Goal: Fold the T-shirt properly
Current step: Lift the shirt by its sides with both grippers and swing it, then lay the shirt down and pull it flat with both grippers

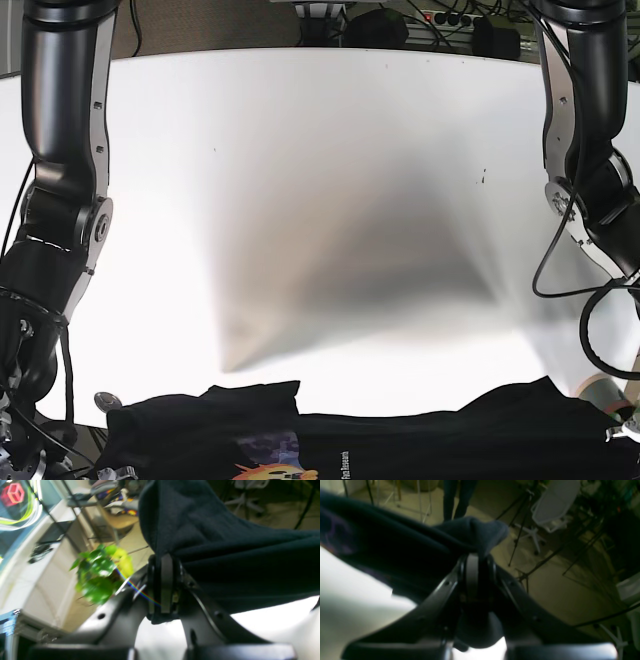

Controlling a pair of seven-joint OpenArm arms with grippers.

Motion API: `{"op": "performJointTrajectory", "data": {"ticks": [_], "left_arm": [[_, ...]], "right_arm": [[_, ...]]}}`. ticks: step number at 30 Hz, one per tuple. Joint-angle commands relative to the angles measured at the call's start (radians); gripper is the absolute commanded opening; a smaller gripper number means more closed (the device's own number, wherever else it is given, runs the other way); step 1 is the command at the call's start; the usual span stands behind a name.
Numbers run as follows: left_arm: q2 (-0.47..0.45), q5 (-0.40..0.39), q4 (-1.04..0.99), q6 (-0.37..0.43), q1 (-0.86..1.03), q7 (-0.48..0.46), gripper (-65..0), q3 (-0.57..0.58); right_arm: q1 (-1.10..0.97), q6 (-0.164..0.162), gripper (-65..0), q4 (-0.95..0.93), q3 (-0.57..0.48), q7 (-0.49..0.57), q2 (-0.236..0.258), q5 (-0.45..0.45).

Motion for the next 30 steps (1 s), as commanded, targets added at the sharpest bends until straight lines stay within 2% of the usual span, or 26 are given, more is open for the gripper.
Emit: {"op": "performJointTrajectory", "data": {"ticks": [1, 7, 13, 23, 25, 30], "left_arm": [[-0.015, -0.001, 0.062, 0.001, 0.017, -0.022, -65.0, -0.001], [-0.012, -0.013, 0.089, -0.001, 0.155, -0.025, -65.0, -0.006], [-0.017, -0.156, 0.086, -0.001, 0.316, -0.027, -65.0, -0.011], [-0.014, -0.266, 0.1, -0.001, 0.632, -0.028, -65.0, -0.093], [-0.014, -0.291, 0.123, -0.001, 0.704, -0.028, -65.0, -0.103], [-0.014, -0.306, 0.16, -0.001, 0.819, -0.028, -65.0, -0.132]], "right_arm": [[-0.012, 0.001, -62.8, 0.045, 0.035, 0.002, 0.013, -0.01], [-0.21, 0.014, -62.8, 0.166, 0.108, -0.002, 0.013, -0.01], [-0.459, 0.014, -62.8, 0.286, 0.206, 0.002, 0.003, -0.008], [-0.827, 0.016, -62.8, 0.421, 0.388, 0.002, -0.128, -0.008], [-0.895, 0.016, -62.8, 0.433, 0.434, 0.002, -0.169, -0.008], [-0.999, 0.016, -62.8, 0.436, 0.523, 0.002, -0.231, -0.008]]}}
